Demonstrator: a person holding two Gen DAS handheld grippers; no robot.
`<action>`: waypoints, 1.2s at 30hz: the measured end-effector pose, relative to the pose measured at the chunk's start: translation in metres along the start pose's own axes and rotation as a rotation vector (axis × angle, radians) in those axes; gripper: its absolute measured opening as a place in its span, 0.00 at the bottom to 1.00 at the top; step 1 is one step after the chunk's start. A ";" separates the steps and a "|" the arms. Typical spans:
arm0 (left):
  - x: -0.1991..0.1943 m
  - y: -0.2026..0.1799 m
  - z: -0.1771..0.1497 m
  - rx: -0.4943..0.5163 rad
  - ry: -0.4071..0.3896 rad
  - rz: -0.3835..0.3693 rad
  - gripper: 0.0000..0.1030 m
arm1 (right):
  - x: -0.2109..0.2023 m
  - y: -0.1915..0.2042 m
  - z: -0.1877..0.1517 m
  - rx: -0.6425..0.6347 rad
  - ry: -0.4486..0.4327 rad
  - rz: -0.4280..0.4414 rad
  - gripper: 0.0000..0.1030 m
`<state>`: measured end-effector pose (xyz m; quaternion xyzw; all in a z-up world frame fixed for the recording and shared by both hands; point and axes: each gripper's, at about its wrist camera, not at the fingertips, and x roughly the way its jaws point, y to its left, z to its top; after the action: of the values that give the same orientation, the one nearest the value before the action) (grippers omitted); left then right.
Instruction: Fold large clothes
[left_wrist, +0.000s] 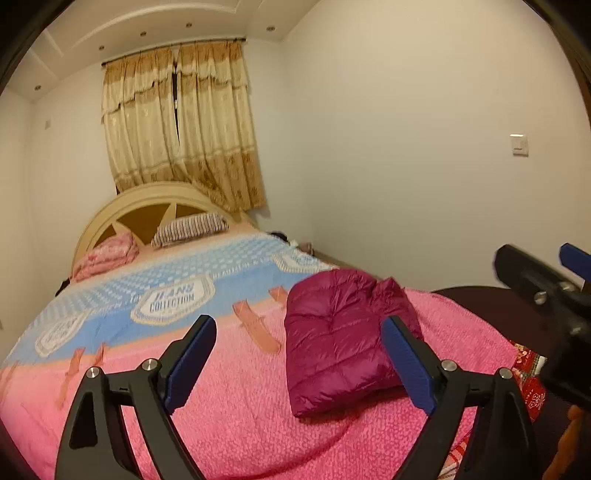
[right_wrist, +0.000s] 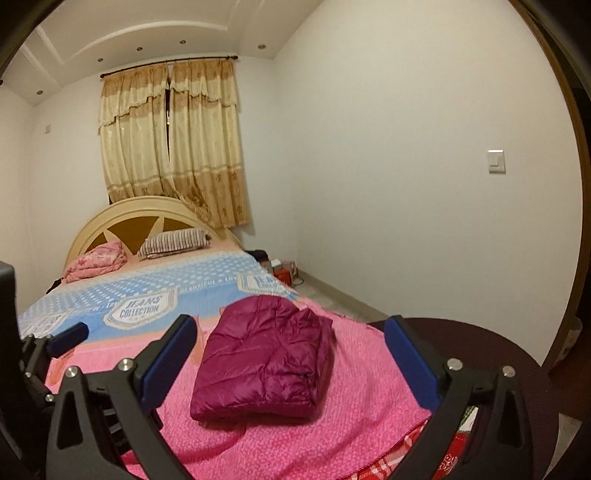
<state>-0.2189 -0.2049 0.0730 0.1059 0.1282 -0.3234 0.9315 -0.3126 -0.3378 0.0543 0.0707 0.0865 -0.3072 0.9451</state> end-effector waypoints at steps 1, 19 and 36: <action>-0.003 0.000 0.001 -0.003 -0.007 0.003 0.90 | 0.000 0.001 0.000 -0.001 -0.005 0.001 1.00; -0.029 0.009 0.010 -0.037 -0.063 0.004 0.92 | 0.001 0.004 -0.002 0.009 -0.019 -0.005 1.00; -0.029 0.012 0.009 -0.051 -0.052 0.009 0.92 | -0.003 0.010 -0.004 0.021 -0.007 -0.002 1.00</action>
<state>-0.2318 -0.1816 0.0913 0.0742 0.1117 -0.3186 0.9383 -0.3093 -0.3278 0.0517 0.0796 0.0800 -0.3093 0.9442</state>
